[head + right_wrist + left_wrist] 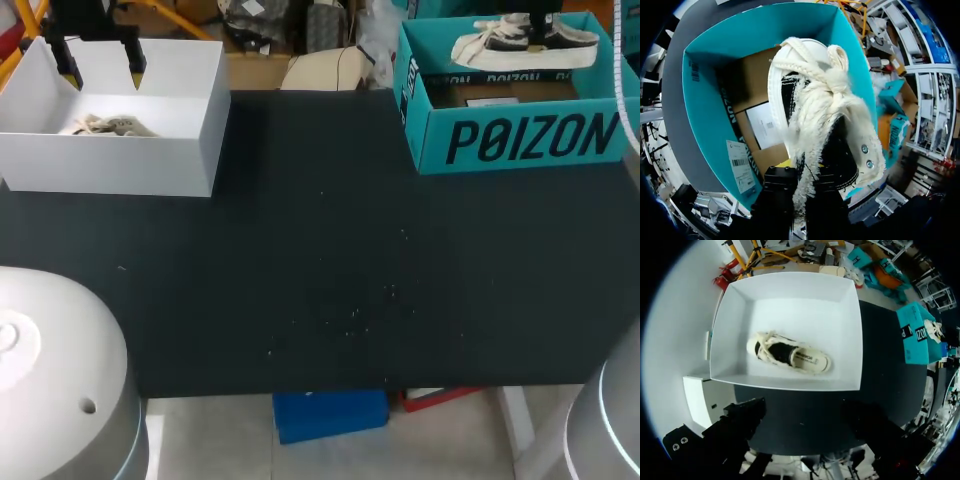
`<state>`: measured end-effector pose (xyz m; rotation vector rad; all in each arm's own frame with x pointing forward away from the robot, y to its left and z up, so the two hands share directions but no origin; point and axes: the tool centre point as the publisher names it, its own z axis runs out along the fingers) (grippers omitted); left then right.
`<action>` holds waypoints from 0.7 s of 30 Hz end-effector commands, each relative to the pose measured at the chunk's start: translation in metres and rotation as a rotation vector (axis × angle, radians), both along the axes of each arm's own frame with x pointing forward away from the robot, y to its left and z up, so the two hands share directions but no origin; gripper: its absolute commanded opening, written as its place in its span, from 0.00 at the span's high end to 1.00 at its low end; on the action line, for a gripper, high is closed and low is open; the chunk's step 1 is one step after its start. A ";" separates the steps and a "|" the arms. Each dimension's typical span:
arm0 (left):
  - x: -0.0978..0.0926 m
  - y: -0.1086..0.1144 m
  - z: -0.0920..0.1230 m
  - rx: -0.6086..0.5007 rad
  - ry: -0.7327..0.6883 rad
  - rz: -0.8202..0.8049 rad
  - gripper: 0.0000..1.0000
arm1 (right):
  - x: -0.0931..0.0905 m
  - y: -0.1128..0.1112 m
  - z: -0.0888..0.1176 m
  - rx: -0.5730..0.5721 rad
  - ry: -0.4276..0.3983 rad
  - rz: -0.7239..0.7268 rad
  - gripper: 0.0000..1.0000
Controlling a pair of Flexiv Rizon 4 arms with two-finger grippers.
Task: Take the shoe out of the shoebox, open the shoe tongue, remove and reinsert the insole, then place the shoe into the shoebox
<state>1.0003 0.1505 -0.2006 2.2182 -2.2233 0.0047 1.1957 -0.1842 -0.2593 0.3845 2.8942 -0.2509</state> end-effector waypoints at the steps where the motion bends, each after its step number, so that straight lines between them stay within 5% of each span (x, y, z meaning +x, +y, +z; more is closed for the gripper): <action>1: 0.000 0.000 0.000 0.001 0.001 0.001 0.00 | -0.084 0.049 0.112 -0.092 -0.219 0.017 1.00; 11: 0.000 0.000 0.000 0.001 0.001 0.001 0.00 | -0.155 0.107 0.193 -0.117 -0.392 0.039 1.00; 21: 0.000 0.000 0.000 0.001 0.001 0.001 0.00 | -0.258 0.156 0.206 -0.105 -0.509 0.105 1.00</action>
